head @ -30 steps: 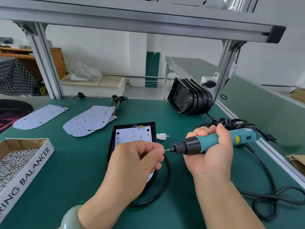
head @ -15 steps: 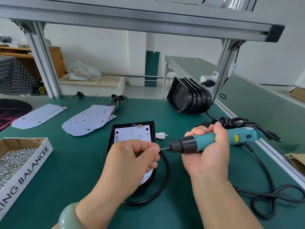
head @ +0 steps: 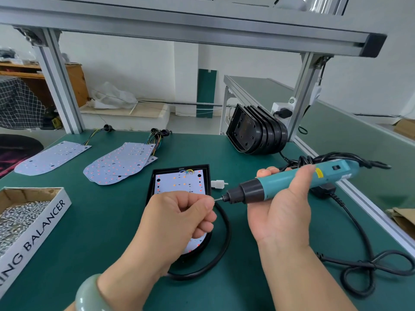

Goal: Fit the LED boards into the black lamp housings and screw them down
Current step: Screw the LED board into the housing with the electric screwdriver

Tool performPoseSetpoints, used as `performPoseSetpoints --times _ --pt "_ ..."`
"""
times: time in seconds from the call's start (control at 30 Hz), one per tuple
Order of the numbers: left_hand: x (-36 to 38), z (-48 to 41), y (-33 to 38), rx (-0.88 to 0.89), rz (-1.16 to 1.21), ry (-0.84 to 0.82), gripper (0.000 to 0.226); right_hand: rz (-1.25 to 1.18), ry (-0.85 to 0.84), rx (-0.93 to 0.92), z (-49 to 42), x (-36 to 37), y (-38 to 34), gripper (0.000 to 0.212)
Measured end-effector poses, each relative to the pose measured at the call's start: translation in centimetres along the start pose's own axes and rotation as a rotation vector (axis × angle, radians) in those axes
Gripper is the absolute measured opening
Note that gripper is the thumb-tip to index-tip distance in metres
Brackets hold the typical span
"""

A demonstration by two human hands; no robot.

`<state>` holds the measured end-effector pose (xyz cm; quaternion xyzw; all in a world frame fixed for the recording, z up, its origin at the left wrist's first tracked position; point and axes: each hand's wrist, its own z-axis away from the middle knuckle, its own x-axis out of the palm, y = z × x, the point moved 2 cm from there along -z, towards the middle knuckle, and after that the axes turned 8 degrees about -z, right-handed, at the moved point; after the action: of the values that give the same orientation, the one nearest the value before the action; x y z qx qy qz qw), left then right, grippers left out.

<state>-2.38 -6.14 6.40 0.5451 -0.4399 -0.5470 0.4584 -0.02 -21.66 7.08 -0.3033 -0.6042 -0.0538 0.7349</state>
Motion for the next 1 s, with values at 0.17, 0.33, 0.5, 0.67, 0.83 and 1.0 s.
performPoseSetpoints --times 0.17,0.33,0.5,0.67,0.83,1.0 --pt "-0.6 -0.3 -0.1 0.025 -0.101 -0.023 0.026 0.091 -0.024 -0.026 0.6 0.1 0.2 0.025" --pt "-0.1 -0.4 -0.5 -0.004 -0.079 -0.061 0.028 0.081 -0.013 -0.020 1.0 0.4 0.2 0.027" --pt "0.2 -0.4 -0.6 -0.040 -0.008 -0.063 0.028 0.050 -0.053 -0.016 1.5 0.8 0.0 0.030" --pt "-5.1 -1.6 0.7 0.121 -0.096 0.193 0.022 0.013 -0.018 -0.064 1.0 0.7 -1.0 0.018" --pt "-6.3 -1.9 0.6 0.055 0.068 0.135 0.024 -0.069 -0.026 -0.011 0.0 0.3 -2.3 0.026" --pt "-4.1 -1.8 0.1 -0.130 0.321 0.014 0.023 -0.005 -0.023 0.093 -0.2 0.1 -1.4 0.023"
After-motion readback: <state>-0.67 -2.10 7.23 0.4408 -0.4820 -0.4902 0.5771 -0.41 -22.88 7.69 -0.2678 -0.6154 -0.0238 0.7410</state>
